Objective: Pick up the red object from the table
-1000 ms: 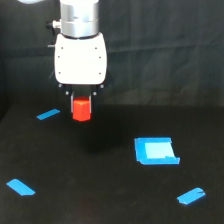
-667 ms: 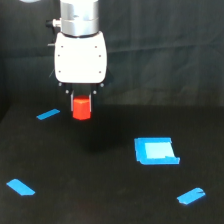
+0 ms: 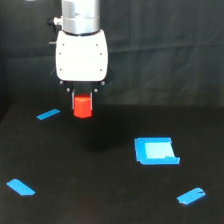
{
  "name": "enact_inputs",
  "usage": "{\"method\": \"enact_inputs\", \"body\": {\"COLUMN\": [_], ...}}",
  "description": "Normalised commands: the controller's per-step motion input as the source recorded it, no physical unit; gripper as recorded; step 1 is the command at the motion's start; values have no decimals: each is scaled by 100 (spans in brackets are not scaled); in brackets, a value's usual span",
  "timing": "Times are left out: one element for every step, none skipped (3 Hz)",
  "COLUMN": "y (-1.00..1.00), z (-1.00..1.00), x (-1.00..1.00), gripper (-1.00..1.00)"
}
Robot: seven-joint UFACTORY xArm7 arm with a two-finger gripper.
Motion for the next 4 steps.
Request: {"method": "enact_inputs", "body": {"y": [7,3,8,4], "z": [14,21,27,11], "x": [0,4,3,-2], "gripper": [-97,-98,-100,-100]}}
